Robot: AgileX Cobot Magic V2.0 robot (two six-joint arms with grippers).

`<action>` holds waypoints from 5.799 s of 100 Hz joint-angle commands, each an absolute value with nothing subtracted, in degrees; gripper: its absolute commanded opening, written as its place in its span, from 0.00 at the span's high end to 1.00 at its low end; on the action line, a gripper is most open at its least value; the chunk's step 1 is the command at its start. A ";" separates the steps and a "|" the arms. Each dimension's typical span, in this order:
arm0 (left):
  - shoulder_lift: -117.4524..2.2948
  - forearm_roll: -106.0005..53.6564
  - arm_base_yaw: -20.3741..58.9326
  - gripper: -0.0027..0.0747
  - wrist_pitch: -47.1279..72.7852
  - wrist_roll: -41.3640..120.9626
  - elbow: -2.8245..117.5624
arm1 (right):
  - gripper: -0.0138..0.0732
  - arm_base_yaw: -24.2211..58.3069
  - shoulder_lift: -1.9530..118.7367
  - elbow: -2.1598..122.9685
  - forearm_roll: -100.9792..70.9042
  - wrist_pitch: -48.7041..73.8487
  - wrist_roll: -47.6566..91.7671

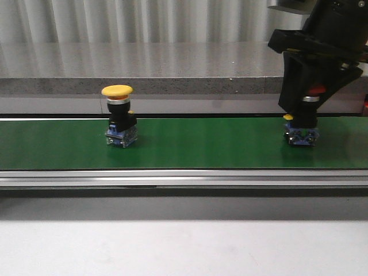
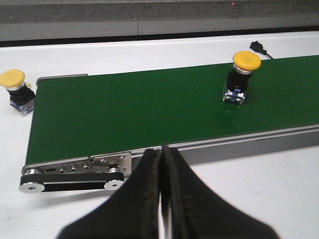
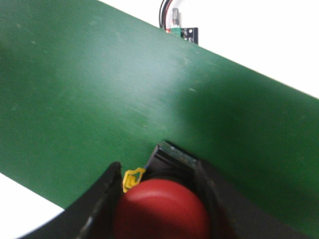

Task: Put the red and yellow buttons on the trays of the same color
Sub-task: 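Carry the red button into the red tray and open the right gripper, then move the right gripper back above the belt's far end, then lower the right gripper onto the arriving yellow button and grasp it, then carry the yellow button into the yellow tray and open the right gripper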

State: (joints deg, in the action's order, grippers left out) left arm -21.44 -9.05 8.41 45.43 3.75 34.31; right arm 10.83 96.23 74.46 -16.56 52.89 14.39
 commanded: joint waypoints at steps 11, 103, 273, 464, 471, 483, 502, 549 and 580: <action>-21.78 -9.66 8.80 0.99 41.37 3.88 35.67 | 0.64 6.27 88.37 76.14 -16.96 49.68 14.17; -21.78 -9.66 8.80 0.99 41.37 3.88 35.67 | 0.64 -28.69 92.81 88.51 -11.51 48.03 0.46; -21.78 -9.66 8.80 0.99 41.37 3.88 35.67 | 0.18 -32.83 114.71 96.72 -12.89 38.26 -2.38; -21.78 -9.66 8.80 0.99 41.37 3.88 35.67 | 0.18 0.22 79.31 67.57 -13.77 52.43 5.47; -21.78 -9.66 8.80 0.99 41.37 3.88 35.67 | 0.18 0.22 80.74 67.57 -13.77 51.20 6.46; -21.78 -9.66 8.80 0.99 41.37 3.88 35.67 | 0.18 0.22 83.38 67.57 -13.77 47.72 7.29; -21.78 -9.66 8.80 0.99 41.37 3.88 35.67 | 0.32 0.22 87.33 67.57 -13.77 44.00 7.33; -21.78 -9.66 8.80 0.99 41.37 3.88 35.67 | 0.75 0.00 82.42 67.36 -13.16 43.32 4.78; -21.78 -9.66 8.80 0.99 41.37 3.88 35.67 | 0.75 -4.47 76.70 67.36 -2.20 44.83 -6.72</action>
